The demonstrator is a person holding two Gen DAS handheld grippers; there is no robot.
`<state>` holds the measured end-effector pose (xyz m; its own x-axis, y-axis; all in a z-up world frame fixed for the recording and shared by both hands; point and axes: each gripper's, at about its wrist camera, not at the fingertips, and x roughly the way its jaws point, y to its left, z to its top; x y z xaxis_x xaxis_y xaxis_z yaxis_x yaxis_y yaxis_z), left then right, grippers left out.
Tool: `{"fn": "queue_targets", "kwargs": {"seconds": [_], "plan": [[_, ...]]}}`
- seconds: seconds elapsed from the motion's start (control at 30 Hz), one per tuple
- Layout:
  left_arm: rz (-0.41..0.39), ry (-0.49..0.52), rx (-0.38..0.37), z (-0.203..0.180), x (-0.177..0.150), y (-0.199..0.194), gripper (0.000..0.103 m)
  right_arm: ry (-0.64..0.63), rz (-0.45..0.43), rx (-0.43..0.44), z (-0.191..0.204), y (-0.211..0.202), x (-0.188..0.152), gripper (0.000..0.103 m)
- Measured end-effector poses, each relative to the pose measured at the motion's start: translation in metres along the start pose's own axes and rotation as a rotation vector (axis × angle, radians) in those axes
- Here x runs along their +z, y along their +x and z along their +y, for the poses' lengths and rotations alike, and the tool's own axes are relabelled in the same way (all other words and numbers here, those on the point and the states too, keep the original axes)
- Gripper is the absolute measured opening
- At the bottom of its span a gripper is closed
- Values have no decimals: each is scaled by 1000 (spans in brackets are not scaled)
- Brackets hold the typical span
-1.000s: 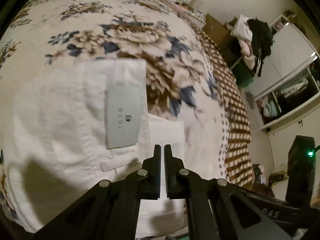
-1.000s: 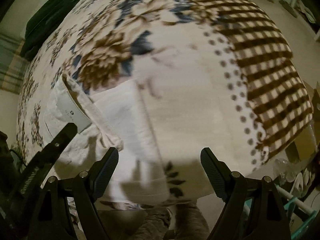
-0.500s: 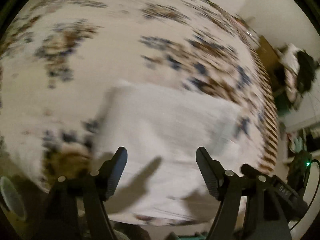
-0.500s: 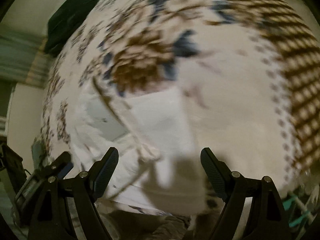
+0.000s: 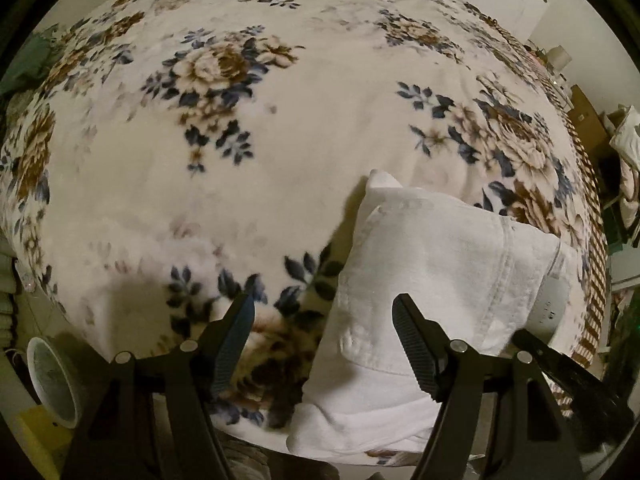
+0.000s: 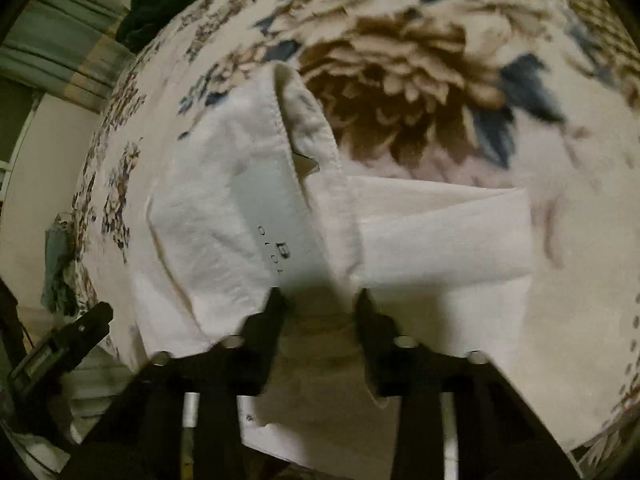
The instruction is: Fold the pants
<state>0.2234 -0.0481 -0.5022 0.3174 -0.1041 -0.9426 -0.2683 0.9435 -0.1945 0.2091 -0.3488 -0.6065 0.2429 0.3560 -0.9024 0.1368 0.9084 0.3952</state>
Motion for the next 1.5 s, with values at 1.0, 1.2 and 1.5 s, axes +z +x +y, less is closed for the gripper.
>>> {"fn": "queue_targets", "kwargs": {"seconds": [1.0,1.2,1.5], "plan": [[126,32,-356,-91,50,52,77,454,-49,64,-215,-114,-25,81],[218,1,-448,-103,50,92,67,622,-1,304,-242,-54,16,82],[209,79,-356,-109,52,125,31,536,-82,61,-211,-67,16,26]]}}
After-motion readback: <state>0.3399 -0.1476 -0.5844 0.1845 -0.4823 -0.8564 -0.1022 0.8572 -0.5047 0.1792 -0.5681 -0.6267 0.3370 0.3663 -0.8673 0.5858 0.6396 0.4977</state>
